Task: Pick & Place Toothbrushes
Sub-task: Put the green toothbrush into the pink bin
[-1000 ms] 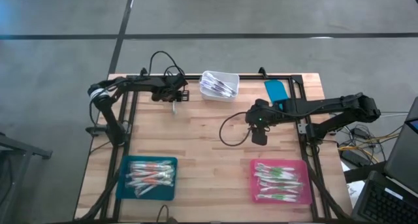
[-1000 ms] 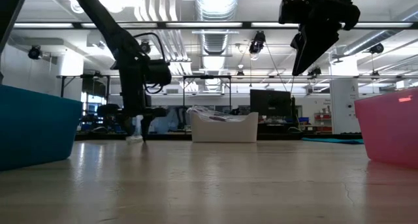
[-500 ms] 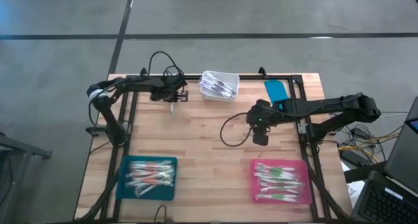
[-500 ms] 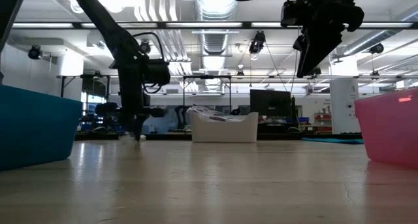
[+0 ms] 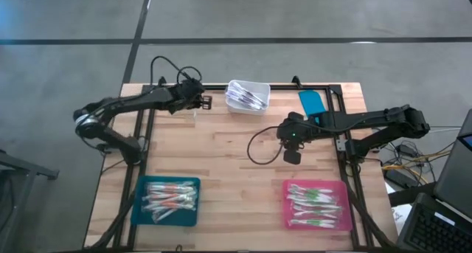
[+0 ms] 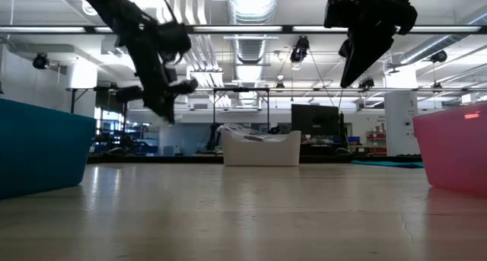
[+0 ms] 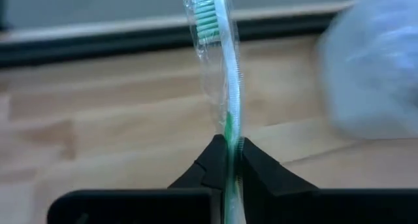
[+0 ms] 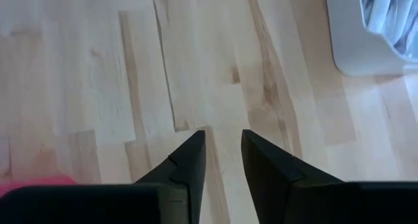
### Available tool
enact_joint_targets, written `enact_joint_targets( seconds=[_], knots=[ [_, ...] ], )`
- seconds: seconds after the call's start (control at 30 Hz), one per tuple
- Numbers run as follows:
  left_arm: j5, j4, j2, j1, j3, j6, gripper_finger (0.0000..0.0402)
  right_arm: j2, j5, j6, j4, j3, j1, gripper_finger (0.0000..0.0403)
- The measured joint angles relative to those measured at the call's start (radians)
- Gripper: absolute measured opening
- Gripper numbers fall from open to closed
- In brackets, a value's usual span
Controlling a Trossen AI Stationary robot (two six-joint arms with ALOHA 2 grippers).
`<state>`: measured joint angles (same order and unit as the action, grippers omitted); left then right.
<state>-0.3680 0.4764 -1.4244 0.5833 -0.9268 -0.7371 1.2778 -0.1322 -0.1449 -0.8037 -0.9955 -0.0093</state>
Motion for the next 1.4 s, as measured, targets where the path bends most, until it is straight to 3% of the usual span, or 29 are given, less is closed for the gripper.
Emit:
enact_joint_targets(
  seconds=[0.2, 0.57, 0.8, 0.9, 1.1, 1.4],
  knots=[
    [0.002, -0.14, 0.102, -0.08, 0.0, 0.073, 0.0021, 0.0, -0.001, 0.01, 0.098, 0.009, 0.0, 0.0078],
    [0.075, -0.446, 0.151, -0.248, 0.0, 0.271, 0.0024, 0.0, -0.001, 0.053, 0.618, 0.16, 0.0, 0.0068],
    [0.097, -0.574, 0.152, -0.33, 0.0, 0.379, 0.0022, 0.0, 0.001, 0.014, 0.745, 0.25, 0.006, 0.0091],
    [0.112, -0.671, 0.152, -0.357, 0.01, 0.443, 0.0022, 0.0, 0.001, 0.019, 0.883, 0.299, 0.007, 0.0106],
    [0.3, -0.978, 0.152, -0.371, 0.102, 0.55, 0.0022, -0.001, 0.001, 0.049, 1.197, 0.373, 0.007, 0.0138],
    [0.482, -1.267, 0.152, -0.372, 0.206, 0.723, 0.0023, 0.0, 0.002, 0.065, 1.317, 0.332, 0.007, 0.0186]
  ],
)
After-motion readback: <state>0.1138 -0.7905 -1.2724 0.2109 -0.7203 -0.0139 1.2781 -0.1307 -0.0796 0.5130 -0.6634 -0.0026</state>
